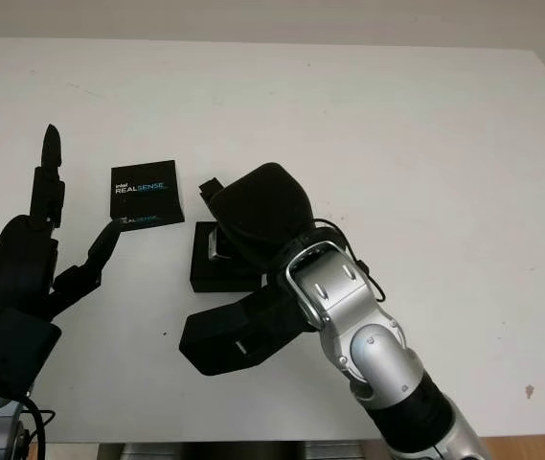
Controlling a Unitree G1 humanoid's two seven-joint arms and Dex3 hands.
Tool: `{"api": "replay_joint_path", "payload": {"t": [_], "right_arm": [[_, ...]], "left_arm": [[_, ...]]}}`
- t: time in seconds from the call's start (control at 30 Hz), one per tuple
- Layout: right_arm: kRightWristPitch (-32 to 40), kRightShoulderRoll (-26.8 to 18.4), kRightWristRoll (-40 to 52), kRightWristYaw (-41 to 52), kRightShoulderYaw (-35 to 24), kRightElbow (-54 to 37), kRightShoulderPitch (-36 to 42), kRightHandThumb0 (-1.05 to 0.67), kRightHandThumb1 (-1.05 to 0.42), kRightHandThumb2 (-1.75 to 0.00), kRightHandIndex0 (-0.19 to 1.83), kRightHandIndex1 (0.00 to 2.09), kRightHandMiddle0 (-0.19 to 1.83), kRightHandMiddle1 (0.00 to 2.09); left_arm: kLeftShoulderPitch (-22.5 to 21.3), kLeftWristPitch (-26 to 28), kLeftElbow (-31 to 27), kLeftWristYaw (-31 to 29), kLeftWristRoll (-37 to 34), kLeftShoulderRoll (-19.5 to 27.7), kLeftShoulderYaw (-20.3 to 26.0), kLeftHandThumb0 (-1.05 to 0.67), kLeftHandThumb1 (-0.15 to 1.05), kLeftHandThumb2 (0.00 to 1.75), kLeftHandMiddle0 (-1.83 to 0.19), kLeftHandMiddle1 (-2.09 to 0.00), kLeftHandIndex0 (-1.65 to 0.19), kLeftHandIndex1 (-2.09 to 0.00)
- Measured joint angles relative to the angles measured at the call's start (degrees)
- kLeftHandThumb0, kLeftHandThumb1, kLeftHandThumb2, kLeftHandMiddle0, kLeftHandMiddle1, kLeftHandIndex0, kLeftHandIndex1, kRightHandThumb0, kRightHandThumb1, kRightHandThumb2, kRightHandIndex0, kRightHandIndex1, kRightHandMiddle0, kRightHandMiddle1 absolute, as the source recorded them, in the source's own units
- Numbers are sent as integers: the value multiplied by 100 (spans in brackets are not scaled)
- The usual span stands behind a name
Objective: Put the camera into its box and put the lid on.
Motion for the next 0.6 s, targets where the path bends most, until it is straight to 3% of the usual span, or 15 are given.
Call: {"api": "replay_joint_path", "payload": {"t": [0.17, 0.3, 0.6], "right_arm": [[-101, -50, 42, -97, -60, -75, 15, -53, -105, -19, 43, 105, 35, 186], [-130, -109, 174, 219, -179, -312, -6, -53, -105, -18, 41, 94, 34, 185], [-258, -195, 105, 719, -336, -582, -337, -54, -105, -19, 60, 45, 40, 157]], "left_arm": [[0, -3, 16, 1, -17, -1, 0, -86, 105, 51, 19, 0, 19, 0], [0, -3, 24, 1, -78, -40, -4, -86, 105, 50, 19, 0, 19, 0], [-1, -15, 39, 11, -76, -57, -45, -86, 105, 52, 19, 0, 19, 0]]}}
